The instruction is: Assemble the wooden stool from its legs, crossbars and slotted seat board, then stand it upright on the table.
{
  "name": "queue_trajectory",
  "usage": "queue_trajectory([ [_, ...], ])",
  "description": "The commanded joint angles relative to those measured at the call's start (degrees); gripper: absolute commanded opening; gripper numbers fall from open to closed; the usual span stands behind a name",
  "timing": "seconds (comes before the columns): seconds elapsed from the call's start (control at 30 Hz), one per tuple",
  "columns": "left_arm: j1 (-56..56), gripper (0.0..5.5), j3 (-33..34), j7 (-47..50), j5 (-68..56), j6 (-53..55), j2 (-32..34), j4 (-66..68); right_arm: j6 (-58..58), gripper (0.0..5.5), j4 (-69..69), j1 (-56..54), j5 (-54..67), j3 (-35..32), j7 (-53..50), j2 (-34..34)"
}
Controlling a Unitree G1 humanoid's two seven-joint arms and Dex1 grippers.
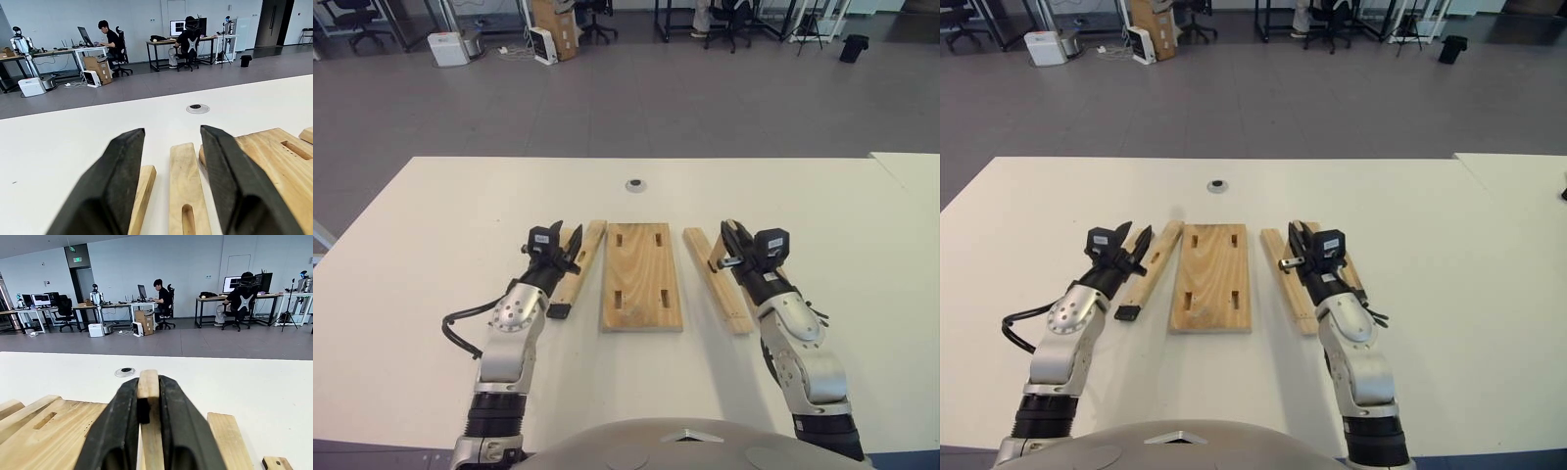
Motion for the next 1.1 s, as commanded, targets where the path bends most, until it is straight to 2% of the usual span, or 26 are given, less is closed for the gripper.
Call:
queue_trajectory([
  [0.03, 0.33, 2.07, 0.27, 0.21, 0.0, 1.23, 0.33, -0.99, 7.36, 0.42, 7.44, 9.4, -0.07, 3.15, 1.06, 0.38],
  [0.5, 1.33, 2.07, 1.38, 2.21, -0.23, 0.7, -1.03, -1.01, 12.2, 0.42, 7.83, 6.65, -0.87, 3.45, 0.19, -1.2],
  [0.53, 1.52, 2.07, 1.21, 2.19, -0.45, 0.76, -1.27, -1.18, 12.03, 0.82, 7.61, 6.42, -0.87, 3.34, 0.08, -1.15],
  [0.73, 4.12, 2.07, 0.69, 4.64, 0.13, -0.06, -4.21, -1.77, 14.96, 1.85, 5.88, 4.13, -0.81, 3.15, 2.0, -2.53],
  [1.03, 6.69, 2.07, 0.1, 7.37, 0.82, -2.07, -7.2, -2.03, 21.72, 3.48, -5.4, 5.6, -0.92, 0.8, 3.17, -7.15],
  [1.1, 6.74, 2.07, 0.24, 8.04, 0.88, -2.49, -7.49, -2.03, 23.36, 3.48, -7.74, 4.65, -0.74, -0.17, 3.1, -8.06],
])
